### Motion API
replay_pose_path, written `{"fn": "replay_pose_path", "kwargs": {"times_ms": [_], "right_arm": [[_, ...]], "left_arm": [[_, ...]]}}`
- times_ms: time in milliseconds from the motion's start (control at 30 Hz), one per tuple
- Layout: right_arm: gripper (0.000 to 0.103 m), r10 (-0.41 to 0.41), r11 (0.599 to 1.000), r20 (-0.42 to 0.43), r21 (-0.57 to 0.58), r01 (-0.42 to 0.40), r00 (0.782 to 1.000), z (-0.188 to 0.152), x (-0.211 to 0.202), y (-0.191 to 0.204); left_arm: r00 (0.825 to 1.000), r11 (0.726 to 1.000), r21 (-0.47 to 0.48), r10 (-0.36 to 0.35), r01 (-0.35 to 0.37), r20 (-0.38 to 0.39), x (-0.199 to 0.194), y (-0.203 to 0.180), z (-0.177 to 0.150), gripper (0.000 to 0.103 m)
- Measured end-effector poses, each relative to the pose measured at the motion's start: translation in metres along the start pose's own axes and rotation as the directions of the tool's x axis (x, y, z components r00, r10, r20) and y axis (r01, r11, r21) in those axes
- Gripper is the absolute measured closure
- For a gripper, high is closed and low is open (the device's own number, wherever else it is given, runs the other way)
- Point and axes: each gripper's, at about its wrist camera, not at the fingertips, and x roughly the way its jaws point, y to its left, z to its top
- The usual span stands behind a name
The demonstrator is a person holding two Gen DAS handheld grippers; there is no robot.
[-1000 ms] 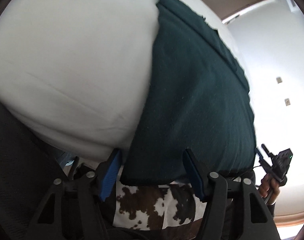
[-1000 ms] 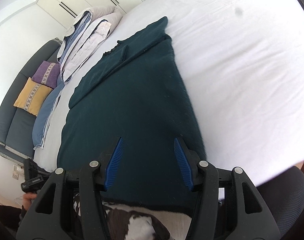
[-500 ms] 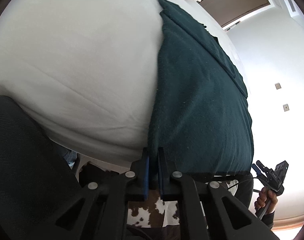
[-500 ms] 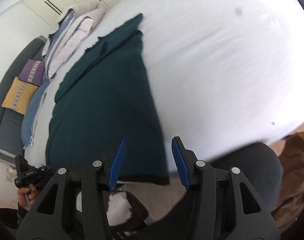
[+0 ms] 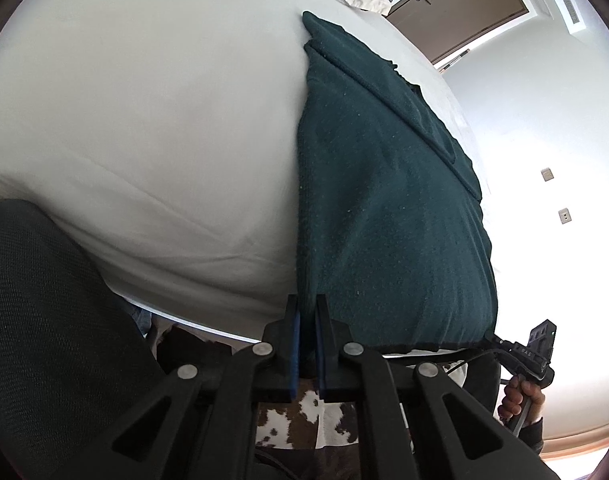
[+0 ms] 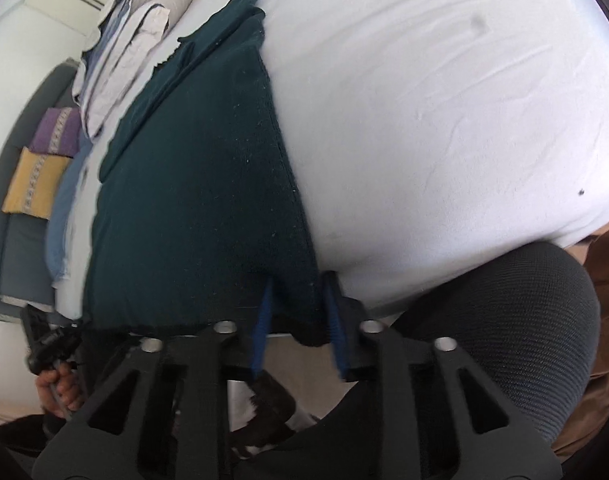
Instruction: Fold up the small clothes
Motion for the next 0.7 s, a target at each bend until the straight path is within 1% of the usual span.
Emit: {"fn": "replay_pose_path", "kwargs": {"times_ms": [100,167,267,333,467,500,533,567,633,700], "right_arm": [[0.096,0.015,1.000,0.014,-0.008,-0.015,1.000,-0.004,-0.005,0.004],[0.097,0.040,0.999,0.022,-0.013,-0.040,0.999,-0.006,-0.010,0.009],[0.097,0.121,0.993,0.042,-0.021,-0.120,0.992,-0.009,-0.022,0.022],[0.097,0.171,0.985,0.057,-0.022,-0.170,0.984,-0.007,-0.030,0.029],[0.097,0.288,0.958,0.101,-0.023,-0.287,0.952,0.008,-0.046,0.050],[0.097,0.311,0.950,0.112,-0.025,-0.310,0.944,0.014,-0.049,0.056],[0.097,0.333,0.943,0.122,-0.027,-0.332,0.935,0.020,-0.051,0.061],[0.097,0.357,0.934,0.135,-0.028,-0.357,0.924,0.027,-0.052,0.067],[0.097,0.400,0.916,0.164,-0.027,-0.401,0.902,0.043,-0.055,0.079],[0.097,0.423,0.905,0.190,-0.032,-0.425,0.886,0.062,-0.057,0.091]], "left_arm": [[1.000,1.000,-0.014,-0.022,0.022,0.007,-0.003,0.000,0.001,0.097],[0.998,0.998,-0.021,-0.052,0.053,0.016,-0.007,0.000,0.002,0.097],[0.993,0.993,-0.037,-0.113,0.115,0.038,-0.018,-0.005,0.004,0.097],[0.984,0.985,-0.044,-0.167,0.170,0.060,-0.029,-0.011,0.007,0.097],[0.960,0.963,-0.052,-0.257,0.264,0.112,-0.047,-0.021,0.020,0.097],[0.951,0.955,-0.058,-0.280,0.289,0.129,-0.051,-0.023,0.025,0.097],[0.937,0.942,-0.071,-0.316,0.329,0.147,-0.054,-0.024,0.031,0.097],[0.927,0.932,-0.080,-0.339,0.354,0.160,-0.056,-0.025,0.036,0.097],[0.913,0.921,-0.081,-0.362,0.382,0.188,-0.060,-0.030,0.050,0.097],[0.910,0.922,-0.069,-0.359,0.380,0.209,-0.063,-0.035,0.064,0.097]]}}
